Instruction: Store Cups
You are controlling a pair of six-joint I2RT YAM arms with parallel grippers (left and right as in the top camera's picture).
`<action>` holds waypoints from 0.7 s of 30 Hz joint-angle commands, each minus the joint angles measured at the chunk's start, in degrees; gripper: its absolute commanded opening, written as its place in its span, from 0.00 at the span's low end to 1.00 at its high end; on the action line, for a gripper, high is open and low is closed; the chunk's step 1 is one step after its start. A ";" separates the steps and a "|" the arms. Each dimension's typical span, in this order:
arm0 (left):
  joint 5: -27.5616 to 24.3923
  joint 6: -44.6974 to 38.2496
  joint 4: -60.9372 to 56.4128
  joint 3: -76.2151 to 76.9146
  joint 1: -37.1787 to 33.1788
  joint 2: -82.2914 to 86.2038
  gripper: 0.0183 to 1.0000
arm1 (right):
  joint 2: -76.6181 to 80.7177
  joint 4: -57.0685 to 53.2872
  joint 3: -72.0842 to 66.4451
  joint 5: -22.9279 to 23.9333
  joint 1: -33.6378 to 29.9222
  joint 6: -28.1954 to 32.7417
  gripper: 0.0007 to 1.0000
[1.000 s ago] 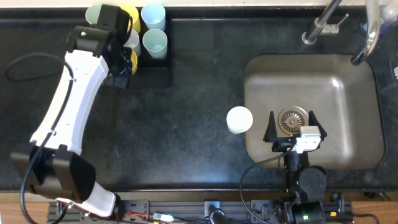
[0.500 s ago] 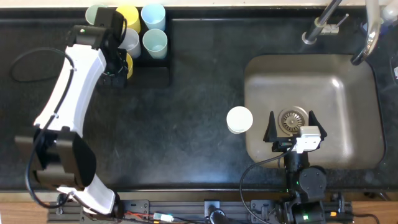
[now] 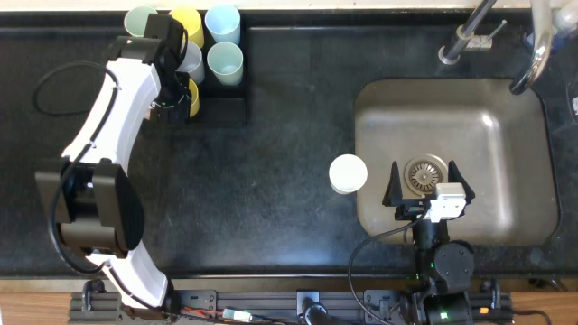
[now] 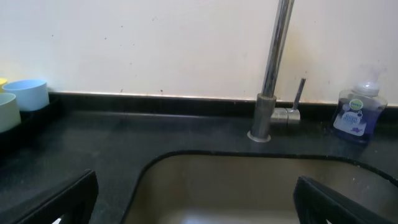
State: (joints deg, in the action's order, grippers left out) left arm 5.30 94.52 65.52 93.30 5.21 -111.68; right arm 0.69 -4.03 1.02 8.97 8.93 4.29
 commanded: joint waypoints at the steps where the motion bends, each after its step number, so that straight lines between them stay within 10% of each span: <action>1: 0.31 -0.17 0.13 -0.09 -0.07 -0.63 0.10 | -0.48 0.42 -0.74 -0.37 -0.22 0.00 1.00; 6: 0.96 -0.17 0.48 -0.09 -0.07 0.35 0.40 | -0.48 0.42 -0.74 -0.37 -0.22 0.00 1.00; 16: 7.96 -0.52 0.17 -0.09 0.66 18.03 0.67 | -0.48 0.42 -0.74 -0.37 -0.22 0.00 1.00; 19: 12.85 -13.77 -8.63 -1.03 0.63 24.59 0.82 | -0.48 0.42 -0.74 -0.37 -0.22 0.00 1.00; 21: 13.86 -39.67 -28.81 -5.79 -0.02 31.61 0.84 | -0.48 0.42 -0.74 -0.37 -0.22 0.00 1.00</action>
State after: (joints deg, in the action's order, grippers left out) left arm 13.78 84.60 51.05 91.55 5.26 -87.44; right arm 0.69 -4.03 1.02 8.95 8.93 4.29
